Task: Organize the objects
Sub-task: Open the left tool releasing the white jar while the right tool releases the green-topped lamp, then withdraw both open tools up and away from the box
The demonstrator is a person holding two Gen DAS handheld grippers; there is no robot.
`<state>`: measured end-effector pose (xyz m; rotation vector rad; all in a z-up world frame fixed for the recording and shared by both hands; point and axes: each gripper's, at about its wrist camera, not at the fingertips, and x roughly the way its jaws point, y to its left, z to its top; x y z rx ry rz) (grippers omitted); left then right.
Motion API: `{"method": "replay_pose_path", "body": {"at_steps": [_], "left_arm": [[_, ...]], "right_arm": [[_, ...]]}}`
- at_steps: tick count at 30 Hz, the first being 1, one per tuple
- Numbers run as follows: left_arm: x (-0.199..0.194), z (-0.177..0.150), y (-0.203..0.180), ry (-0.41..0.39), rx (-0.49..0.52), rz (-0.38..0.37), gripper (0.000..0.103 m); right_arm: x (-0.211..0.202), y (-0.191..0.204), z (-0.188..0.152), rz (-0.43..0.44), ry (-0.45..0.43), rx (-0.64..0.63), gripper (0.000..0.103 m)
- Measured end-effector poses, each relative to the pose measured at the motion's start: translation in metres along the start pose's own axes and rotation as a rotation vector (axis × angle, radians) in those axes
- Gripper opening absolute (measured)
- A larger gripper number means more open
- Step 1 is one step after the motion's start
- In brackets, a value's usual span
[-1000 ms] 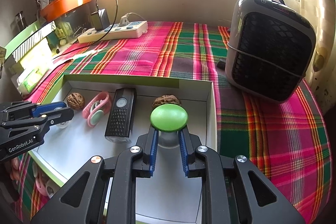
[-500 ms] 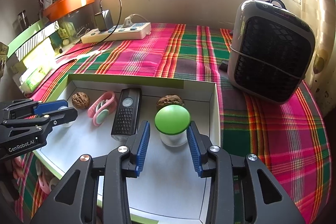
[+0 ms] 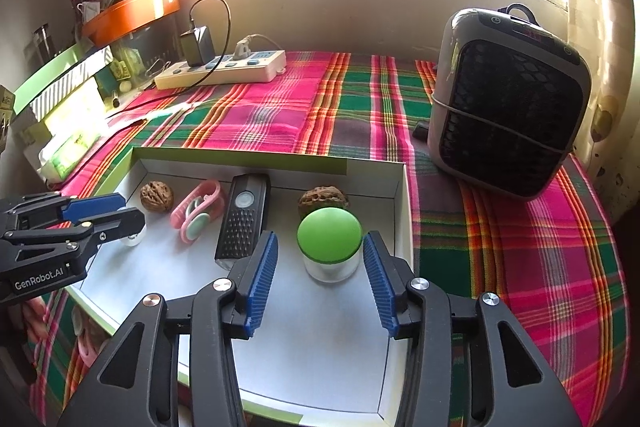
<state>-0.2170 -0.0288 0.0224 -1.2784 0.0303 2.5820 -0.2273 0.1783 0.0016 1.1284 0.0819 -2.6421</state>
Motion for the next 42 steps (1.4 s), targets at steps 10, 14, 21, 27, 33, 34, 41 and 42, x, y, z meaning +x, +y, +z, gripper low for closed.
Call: {"method": "replay_pose_path", "body": {"at_steps": [10,14,21,27,33,34,41,42], "left_arm": [[-0.005,-0.001,0.000,-0.010,-0.006,-0.001,0.035],[-0.007,-0.001,0.001,-0.015,-0.010,0.002,0.035],[-0.010,-0.001,0.001,-0.018,-0.008,0.003,0.035],[-0.015,-0.004,-0.002,-0.035,-0.003,0.024,0.035],[-0.021,-0.005,-0.003,-0.050,-0.003,0.035,0.035],[-0.022,-0.006,-0.003,-0.051,-0.006,0.033,0.035],[-0.030,-0.009,-0.003,-0.070,-0.004,0.048,0.035],[-0.031,-0.010,-0.004,-0.074,0.000,0.056,0.035]], "right_arm": [[-0.004,0.000,0.001,-0.001,-0.009,-0.004,0.046],[-0.006,0.001,0.001,0.000,-0.014,-0.009,0.046],[-0.008,0.003,0.002,0.000,-0.022,-0.013,0.047],[-0.011,0.004,0.002,-0.003,-0.030,-0.013,0.050],[-0.015,0.005,0.001,-0.003,-0.038,-0.011,0.053],[-0.016,0.005,0.000,-0.001,-0.041,-0.010,0.053],[-0.019,0.008,-0.001,0.001,-0.044,-0.011,0.053],[-0.020,0.009,-0.002,0.001,-0.046,-0.012,0.054]]}}
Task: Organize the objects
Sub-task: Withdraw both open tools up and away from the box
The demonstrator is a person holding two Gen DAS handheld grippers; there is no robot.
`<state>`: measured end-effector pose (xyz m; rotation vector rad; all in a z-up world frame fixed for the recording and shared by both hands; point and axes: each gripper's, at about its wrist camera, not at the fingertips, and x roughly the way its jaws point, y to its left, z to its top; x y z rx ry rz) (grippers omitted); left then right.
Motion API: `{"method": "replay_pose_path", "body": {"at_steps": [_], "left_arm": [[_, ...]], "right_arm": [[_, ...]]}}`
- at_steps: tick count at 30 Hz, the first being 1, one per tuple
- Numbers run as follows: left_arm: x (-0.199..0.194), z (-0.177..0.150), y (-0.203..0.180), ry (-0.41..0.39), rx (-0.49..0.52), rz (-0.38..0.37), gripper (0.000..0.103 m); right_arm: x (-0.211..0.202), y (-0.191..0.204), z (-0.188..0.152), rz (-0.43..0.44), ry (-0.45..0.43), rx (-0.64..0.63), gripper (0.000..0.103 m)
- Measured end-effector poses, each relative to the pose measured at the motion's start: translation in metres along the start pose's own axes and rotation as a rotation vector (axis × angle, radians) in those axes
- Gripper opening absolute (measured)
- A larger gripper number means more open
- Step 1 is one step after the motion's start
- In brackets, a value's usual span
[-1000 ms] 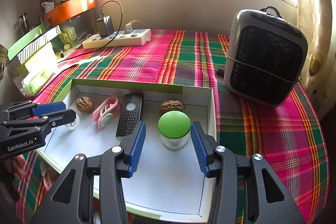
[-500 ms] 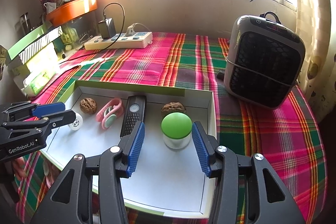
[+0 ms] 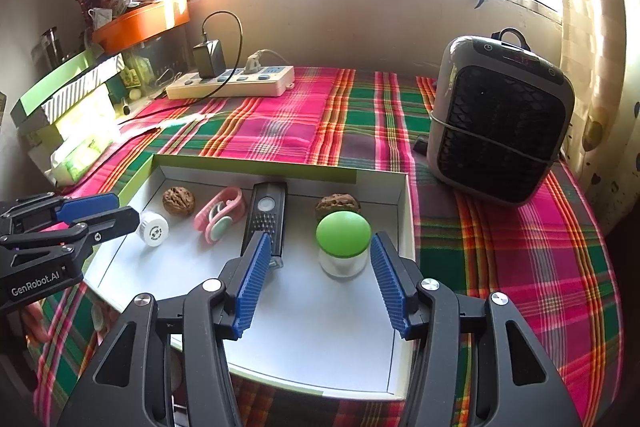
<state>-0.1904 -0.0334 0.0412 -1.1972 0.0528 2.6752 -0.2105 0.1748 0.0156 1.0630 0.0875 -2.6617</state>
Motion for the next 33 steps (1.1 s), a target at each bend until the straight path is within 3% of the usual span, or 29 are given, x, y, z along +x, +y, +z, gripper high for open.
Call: {"method": "replay_pose_path", "body": {"at_steps": [16,33], "left_arm": [[-0.025,-0.021,-0.002,-0.045,0.000,0.035,0.035],[-0.044,-0.047,0.005,-0.045,-0.034,0.011,0.035]], "right_arm": [[-0.026,0.010,-0.011,0.014,-0.038,0.004,0.055],[-0.053,0.018,-0.037,0.047,-0.051,0.004,0.055]]}}
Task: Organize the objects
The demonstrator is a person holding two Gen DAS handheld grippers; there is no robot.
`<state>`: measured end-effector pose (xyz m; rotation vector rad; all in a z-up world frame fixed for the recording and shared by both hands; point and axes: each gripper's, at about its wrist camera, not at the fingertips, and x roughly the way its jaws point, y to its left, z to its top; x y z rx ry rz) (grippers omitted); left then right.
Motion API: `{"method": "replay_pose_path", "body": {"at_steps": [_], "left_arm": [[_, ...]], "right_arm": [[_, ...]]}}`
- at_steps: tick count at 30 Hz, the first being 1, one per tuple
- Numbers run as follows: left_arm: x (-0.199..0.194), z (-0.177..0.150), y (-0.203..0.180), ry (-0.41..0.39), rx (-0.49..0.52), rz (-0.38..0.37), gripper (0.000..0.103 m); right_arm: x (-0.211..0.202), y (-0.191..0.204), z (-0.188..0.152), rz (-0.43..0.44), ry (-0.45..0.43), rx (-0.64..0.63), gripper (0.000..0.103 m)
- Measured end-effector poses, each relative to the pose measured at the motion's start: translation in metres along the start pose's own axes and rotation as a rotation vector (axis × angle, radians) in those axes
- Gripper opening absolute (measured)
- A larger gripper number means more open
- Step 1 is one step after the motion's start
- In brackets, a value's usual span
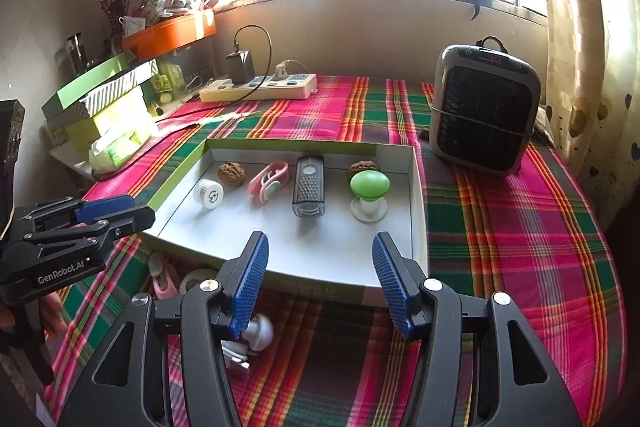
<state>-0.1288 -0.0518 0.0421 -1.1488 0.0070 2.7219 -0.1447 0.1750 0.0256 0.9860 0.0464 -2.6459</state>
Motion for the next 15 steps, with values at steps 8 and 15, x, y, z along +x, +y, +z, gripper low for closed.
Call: {"method": "replay_pose_path", "body": {"at_steps": [8,15], "left_arm": [[-0.004,-0.015,0.003,0.012,-0.027,-0.037,0.035],[-0.009,-0.026,0.003,0.018,-0.024,-0.068,0.035]], "right_arm": [[-0.003,0.002,-0.018,0.023,0.024,0.011,0.055],[-0.010,0.007,-0.029,0.049,0.035,0.004,0.055]]}}
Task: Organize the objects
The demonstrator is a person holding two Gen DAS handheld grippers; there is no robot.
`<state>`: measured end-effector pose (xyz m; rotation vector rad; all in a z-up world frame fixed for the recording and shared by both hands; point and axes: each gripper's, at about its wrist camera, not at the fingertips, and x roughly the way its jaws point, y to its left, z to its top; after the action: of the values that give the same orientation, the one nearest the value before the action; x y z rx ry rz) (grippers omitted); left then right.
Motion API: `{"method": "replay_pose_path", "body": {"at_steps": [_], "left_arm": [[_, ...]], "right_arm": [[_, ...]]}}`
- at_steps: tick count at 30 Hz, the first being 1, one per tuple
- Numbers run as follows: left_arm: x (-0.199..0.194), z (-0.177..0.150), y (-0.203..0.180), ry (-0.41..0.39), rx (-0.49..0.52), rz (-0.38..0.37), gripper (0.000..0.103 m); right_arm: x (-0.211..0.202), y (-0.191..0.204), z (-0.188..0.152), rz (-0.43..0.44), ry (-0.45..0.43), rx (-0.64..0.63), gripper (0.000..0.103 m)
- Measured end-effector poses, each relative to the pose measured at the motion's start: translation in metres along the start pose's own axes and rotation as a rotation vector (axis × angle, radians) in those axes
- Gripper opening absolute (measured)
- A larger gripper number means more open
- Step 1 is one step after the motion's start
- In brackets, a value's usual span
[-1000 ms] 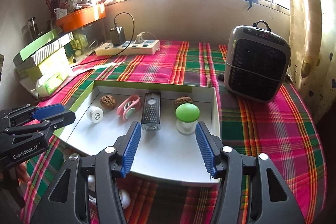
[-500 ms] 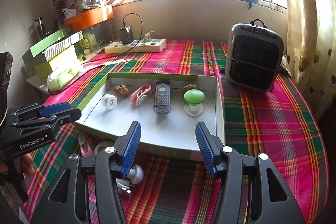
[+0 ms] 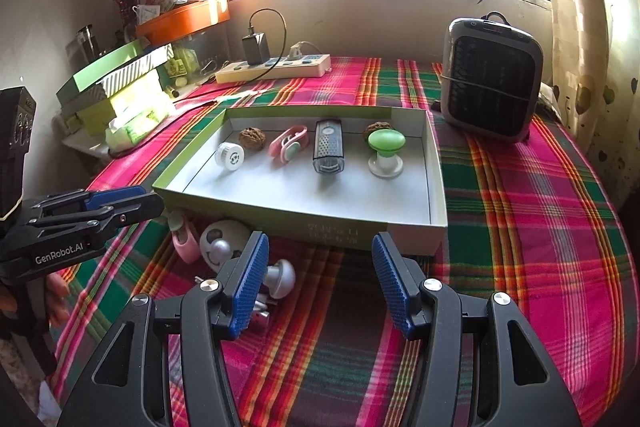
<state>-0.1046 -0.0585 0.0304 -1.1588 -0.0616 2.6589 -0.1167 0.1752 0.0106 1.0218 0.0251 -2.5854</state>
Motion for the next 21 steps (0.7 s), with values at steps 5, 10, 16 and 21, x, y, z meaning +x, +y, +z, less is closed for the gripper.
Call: {"method": "replay_pose_path", "body": {"at_steps": [5,10,16,21], "left_arm": [[0.000,-0.008,0.006,0.017,-0.023,-0.009,0.035],[-0.001,-0.011,0.010,0.024,-0.038,-0.037,0.035],[0.000,-0.013,0.012,0.038,-0.051,-0.049,0.035],[0.002,-0.011,0.009,0.051,-0.043,-0.069,0.035]], "right_arm": [[-0.001,0.006,-0.011,0.061,0.036,0.002,0.055],[0.001,0.022,-0.017,0.125,0.068,-0.047,0.055],[0.007,0.035,-0.021,0.165,0.103,-0.105,0.055],[0.015,0.038,-0.025,0.186,0.145,-0.110,0.055]]}}
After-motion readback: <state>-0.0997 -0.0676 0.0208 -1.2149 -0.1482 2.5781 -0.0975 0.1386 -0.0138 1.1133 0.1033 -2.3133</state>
